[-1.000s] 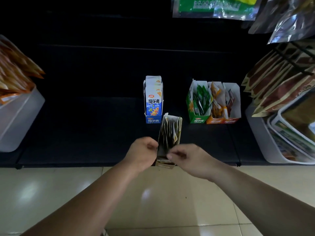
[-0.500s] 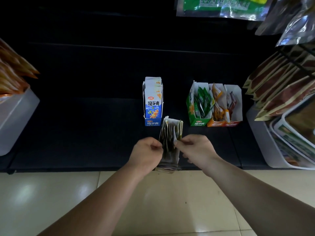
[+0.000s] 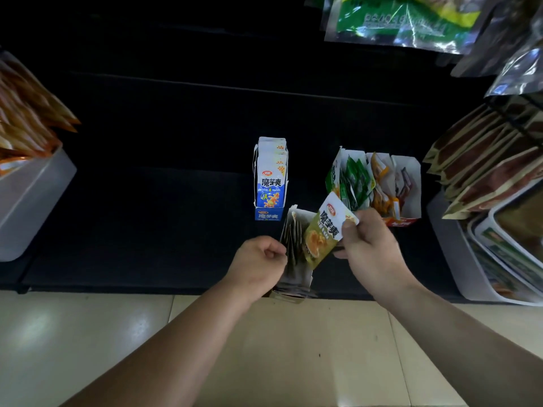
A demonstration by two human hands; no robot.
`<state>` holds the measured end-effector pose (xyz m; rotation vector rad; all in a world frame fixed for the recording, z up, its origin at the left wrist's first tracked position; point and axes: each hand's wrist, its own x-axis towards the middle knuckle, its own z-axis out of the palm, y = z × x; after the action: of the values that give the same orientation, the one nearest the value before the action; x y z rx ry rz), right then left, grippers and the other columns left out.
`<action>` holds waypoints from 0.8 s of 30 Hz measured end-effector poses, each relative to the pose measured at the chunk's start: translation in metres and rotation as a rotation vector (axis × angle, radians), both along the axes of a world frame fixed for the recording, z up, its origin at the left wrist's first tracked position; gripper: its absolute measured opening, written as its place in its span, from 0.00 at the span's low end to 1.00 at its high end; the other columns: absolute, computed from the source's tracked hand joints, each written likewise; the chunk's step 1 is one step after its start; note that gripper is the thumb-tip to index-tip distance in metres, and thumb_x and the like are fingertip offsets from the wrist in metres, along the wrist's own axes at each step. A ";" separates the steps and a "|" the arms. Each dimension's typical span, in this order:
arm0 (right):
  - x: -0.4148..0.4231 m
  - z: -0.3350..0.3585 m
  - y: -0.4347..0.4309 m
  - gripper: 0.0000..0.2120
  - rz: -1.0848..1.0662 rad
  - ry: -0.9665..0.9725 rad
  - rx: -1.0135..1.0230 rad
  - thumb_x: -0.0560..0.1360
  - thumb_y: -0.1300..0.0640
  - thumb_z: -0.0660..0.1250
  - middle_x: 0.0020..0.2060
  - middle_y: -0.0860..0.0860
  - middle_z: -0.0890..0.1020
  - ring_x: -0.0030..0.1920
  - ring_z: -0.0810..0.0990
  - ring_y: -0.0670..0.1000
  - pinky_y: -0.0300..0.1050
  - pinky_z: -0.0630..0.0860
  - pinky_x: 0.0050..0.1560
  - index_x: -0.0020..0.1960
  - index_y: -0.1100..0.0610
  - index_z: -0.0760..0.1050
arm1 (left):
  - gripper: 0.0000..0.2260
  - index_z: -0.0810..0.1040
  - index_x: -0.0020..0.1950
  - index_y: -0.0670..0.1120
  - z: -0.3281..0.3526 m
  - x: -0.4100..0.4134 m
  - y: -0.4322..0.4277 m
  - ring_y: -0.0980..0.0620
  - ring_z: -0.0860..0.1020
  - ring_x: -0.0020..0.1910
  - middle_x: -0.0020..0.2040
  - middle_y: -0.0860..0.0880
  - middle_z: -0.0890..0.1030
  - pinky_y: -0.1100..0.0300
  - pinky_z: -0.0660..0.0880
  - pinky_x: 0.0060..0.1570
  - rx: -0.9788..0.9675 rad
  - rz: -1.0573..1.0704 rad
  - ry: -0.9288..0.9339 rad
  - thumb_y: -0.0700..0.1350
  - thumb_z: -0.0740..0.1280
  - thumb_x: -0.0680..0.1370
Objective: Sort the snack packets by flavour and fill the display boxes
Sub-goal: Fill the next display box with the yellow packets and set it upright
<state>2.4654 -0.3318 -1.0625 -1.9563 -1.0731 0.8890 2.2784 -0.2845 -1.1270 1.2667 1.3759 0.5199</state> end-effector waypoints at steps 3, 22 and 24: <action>0.006 0.017 -0.011 0.06 0.047 -0.057 0.076 0.86 0.53 0.59 0.45 0.49 0.85 0.46 0.85 0.59 0.69 0.82 0.50 0.52 0.42 0.70 | 0.06 0.83 0.48 0.52 0.002 0.001 -0.002 0.55 0.80 0.41 0.42 0.49 0.84 0.64 0.73 0.38 0.013 0.006 -0.002 0.42 0.69 0.79; -0.009 -0.045 -0.029 0.09 0.492 -0.076 -0.277 0.84 0.54 0.61 0.41 0.48 0.80 0.39 0.76 0.47 0.47 0.75 0.41 0.49 0.45 0.77 | 0.08 0.83 0.49 0.52 -0.004 -0.009 -0.001 0.47 0.86 0.48 0.49 0.50 0.86 0.57 0.81 0.40 -0.074 0.027 0.081 0.41 0.66 0.81; -0.010 -0.046 -0.027 0.09 0.490 -0.057 -0.306 0.84 0.52 0.61 0.49 0.47 0.84 0.48 0.82 0.50 0.50 0.80 0.52 0.51 0.43 0.79 | 0.08 0.84 0.49 0.53 -0.007 -0.004 -0.002 0.47 0.86 0.48 0.49 0.49 0.87 0.57 0.81 0.39 -0.076 -0.006 0.091 0.42 0.66 0.81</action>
<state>2.4558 -0.3586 -1.1087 -2.0007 -1.5643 1.3300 2.2739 -0.2868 -1.1338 1.2454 1.4538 0.4059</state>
